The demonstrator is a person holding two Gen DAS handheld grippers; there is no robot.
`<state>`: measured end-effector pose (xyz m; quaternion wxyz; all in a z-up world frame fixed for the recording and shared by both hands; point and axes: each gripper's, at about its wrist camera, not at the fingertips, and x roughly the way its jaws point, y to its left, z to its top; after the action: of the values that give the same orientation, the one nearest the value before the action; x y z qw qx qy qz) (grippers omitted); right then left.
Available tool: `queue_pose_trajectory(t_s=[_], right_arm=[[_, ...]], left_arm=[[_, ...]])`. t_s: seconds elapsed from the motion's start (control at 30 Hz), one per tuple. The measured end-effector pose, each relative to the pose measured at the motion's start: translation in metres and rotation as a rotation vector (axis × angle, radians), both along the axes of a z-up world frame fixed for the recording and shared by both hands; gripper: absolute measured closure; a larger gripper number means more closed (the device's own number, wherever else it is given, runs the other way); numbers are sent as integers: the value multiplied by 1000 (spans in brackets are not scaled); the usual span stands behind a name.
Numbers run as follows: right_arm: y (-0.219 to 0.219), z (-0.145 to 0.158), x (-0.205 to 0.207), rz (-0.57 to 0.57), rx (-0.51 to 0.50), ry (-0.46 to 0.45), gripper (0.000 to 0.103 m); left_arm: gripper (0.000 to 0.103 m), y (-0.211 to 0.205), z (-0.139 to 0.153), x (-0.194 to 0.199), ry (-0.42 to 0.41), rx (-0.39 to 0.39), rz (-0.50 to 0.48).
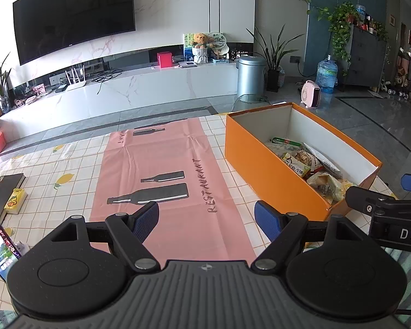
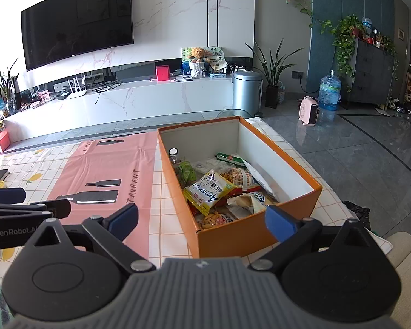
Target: Organize snacks
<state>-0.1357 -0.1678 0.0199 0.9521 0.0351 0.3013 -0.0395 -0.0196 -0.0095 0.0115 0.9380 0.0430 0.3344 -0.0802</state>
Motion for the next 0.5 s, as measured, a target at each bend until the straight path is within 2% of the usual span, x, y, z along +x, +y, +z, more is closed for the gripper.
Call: queue_pose_trajectory(t_s=[0.5], right_arm=[[2,-1,1,-7,-7,8,6]], left_arm=[[10,1,4,-1,-1,-7,-5]])
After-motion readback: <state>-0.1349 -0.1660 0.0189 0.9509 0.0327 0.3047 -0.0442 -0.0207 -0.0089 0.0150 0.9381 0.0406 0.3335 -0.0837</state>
